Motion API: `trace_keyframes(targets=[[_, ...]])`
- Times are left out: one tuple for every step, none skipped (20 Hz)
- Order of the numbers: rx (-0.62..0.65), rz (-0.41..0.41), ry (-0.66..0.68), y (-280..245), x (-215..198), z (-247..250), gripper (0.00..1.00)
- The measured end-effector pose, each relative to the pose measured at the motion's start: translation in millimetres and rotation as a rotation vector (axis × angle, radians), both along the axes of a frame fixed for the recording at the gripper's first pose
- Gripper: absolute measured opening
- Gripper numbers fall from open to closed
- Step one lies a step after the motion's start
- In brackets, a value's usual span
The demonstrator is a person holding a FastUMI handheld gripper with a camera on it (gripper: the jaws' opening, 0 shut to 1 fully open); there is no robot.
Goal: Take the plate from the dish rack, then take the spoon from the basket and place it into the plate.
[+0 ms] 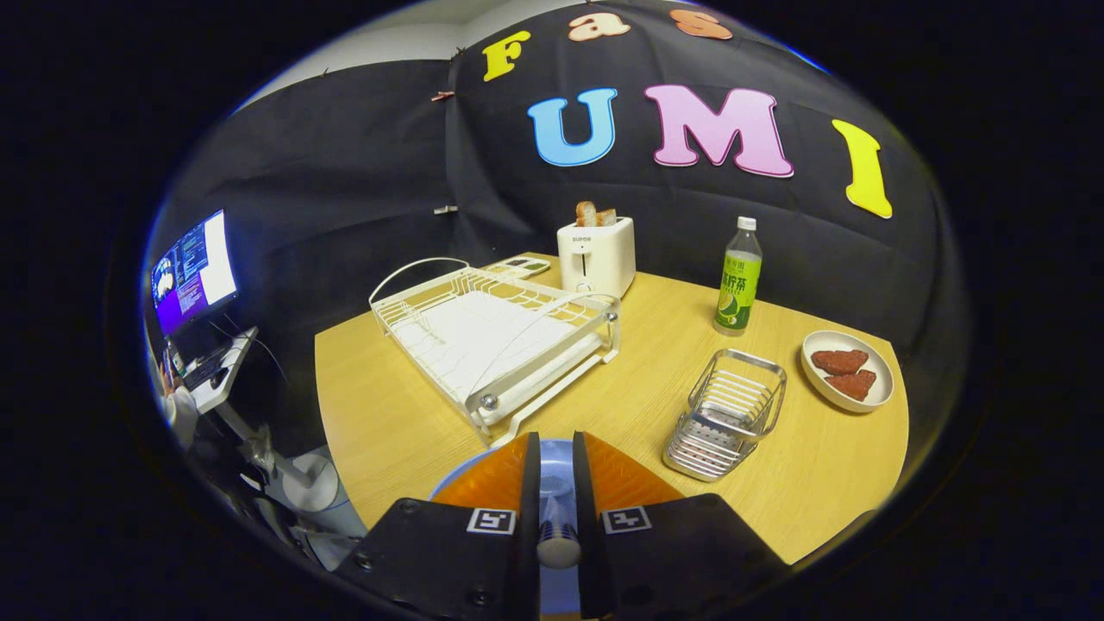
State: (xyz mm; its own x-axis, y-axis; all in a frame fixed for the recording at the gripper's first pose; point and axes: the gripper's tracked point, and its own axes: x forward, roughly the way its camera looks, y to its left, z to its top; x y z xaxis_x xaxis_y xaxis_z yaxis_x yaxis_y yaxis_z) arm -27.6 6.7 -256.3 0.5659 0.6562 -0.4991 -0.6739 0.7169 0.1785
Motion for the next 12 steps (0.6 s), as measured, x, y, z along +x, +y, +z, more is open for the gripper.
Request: trace_keyframes(targets=[[-0.001, 0.003, 0.004, -0.2, -4.1, -2.0, 0.22], [-0.005, 0.008, 0.003, -0.9, -6.3, -4.7, 0.22], [-0.011, 0.014, 0.001, -1.9, -8.4, -7.6, 0.22], [-0.021, 0.019, 0.002, -3.2, -10.5, -11.5, 0.22], [-0.031, 0.023, 0.013, -4.2, -12.6, -16.5, 0.22], [-0.037, 0.022, 0.023, -5.1, -13.8, -19.7, 0.22], [-0.041, 0.017, 0.033, -5.2, -14.0, -23.0, 0.22], [-0.038, 0.010, 0.042, -5.8, -13.8, -23.5, 0.22], [-0.034, 0.002, 0.051, -6.2, -13.2, -23.4, 0.23], [-0.030, -0.006, 0.058, -6.5, -12.5, -22.9, 0.23], [-0.030, -0.014, 0.064, -6.9, -11.7, -23.4, 0.23], [-0.027, -0.015, 0.075, -6.9, -11.7, -23.6, 0.23]])
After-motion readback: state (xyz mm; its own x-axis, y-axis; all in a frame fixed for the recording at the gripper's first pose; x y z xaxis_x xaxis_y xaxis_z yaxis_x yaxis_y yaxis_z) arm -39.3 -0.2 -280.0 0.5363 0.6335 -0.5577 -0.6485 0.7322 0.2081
